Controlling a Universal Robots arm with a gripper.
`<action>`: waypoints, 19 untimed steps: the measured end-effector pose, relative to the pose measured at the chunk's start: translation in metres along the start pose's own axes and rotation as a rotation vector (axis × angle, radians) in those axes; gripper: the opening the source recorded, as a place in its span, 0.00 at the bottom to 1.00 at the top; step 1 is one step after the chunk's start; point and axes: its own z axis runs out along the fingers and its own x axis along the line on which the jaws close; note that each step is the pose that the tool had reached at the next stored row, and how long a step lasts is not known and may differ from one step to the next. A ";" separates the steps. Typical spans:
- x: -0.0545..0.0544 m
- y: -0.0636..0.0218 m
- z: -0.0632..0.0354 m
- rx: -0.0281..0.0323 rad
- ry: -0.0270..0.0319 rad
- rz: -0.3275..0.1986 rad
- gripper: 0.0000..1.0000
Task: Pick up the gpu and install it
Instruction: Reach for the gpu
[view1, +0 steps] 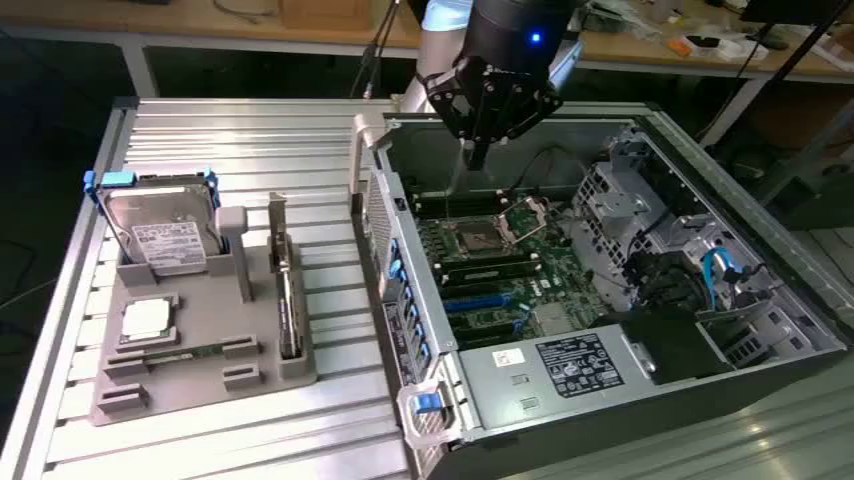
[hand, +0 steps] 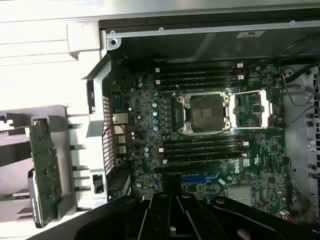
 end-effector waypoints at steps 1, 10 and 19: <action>0.000 0.0000 0.0000 0.0001 0.0001 0.000 0.10; 0.006 -0.0004 -0.0002 -0.0001 -0.0005 0.000 0.10; 0.035 -0.0026 -0.0010 -0.0005 -0.0070 0.000 0.10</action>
